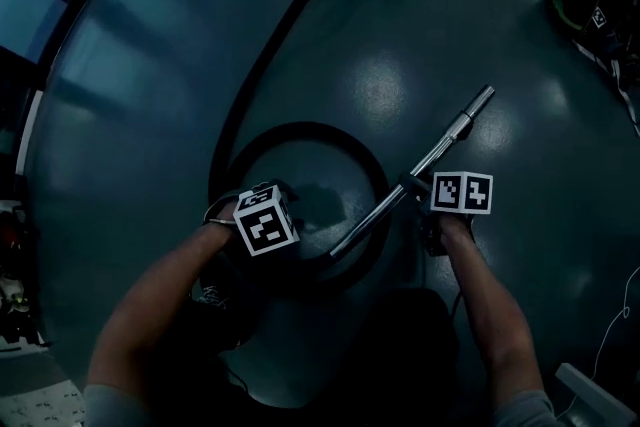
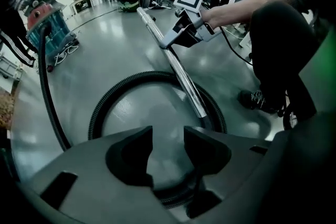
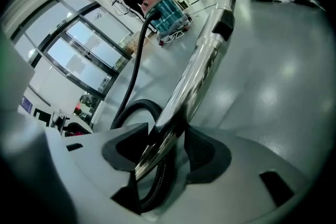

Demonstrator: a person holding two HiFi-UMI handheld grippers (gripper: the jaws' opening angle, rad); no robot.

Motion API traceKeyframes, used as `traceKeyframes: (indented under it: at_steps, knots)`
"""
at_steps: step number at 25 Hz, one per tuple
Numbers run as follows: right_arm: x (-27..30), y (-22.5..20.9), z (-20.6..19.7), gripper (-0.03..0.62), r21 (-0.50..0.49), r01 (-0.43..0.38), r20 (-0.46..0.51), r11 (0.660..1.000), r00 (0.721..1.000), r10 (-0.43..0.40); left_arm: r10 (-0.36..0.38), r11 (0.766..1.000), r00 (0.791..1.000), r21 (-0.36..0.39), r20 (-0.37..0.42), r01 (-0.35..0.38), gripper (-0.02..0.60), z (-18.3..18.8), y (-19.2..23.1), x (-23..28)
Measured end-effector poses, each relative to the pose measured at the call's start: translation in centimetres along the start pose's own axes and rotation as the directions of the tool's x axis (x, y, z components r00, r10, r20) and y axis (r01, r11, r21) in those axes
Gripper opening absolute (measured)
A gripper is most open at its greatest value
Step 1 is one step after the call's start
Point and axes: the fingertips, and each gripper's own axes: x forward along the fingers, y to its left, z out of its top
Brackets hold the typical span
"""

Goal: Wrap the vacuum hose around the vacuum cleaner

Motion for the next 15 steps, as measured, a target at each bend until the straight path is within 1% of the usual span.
traceKeyframes:
  at_steps: [2, 4, 8, 11, 15]
  knots:
    - [0.7, 0.9, 1.7, 0.209, -0.03, -0.001, -0.016, 1.0, 1.0, 0.001, 0.013, 0.999, 1.0, 0.048, 0.008, -0.014, 0.186, 0.2, 1.9, -0.5]
    - [1.5, 1.9, 3.1, 0.209, -0.057, 0.01, -0.028, 0.998, 1.0, -0.012, 0.016, 0.996, 0.999, 0.088, 0.034, -0.019, 0.186, 0.2, 3.8, -0.8]
    - [2.3, 5.4, 5.5, 0.209, -0.104, 0.044, -0.053, 0.994, 0.997, -0.05, -0.011, 0.995, 0.992, 0.102, 0.124, -0.002, 0.186, 0.5, 7.2, -2.6]
    - [2.2, 8.0, 6.9, 0.209, -0.117, 0.096, -0.065, 0.988, 0.992, -0.104, -0.026, 0.992, 0.98, 0.123, 0.2, 0.001, 0.186, 1.4, 10.0, -5.6]
    - [2.2, 11.5, 8.6, 0.204, -0.119, 0.164, -0.036, 0.979, 0.985, -0.169, -0.01, 0.984, 0.959, 0.176, 0.282, -0.042, 0.186, 1.8, 13.3, -10.2]
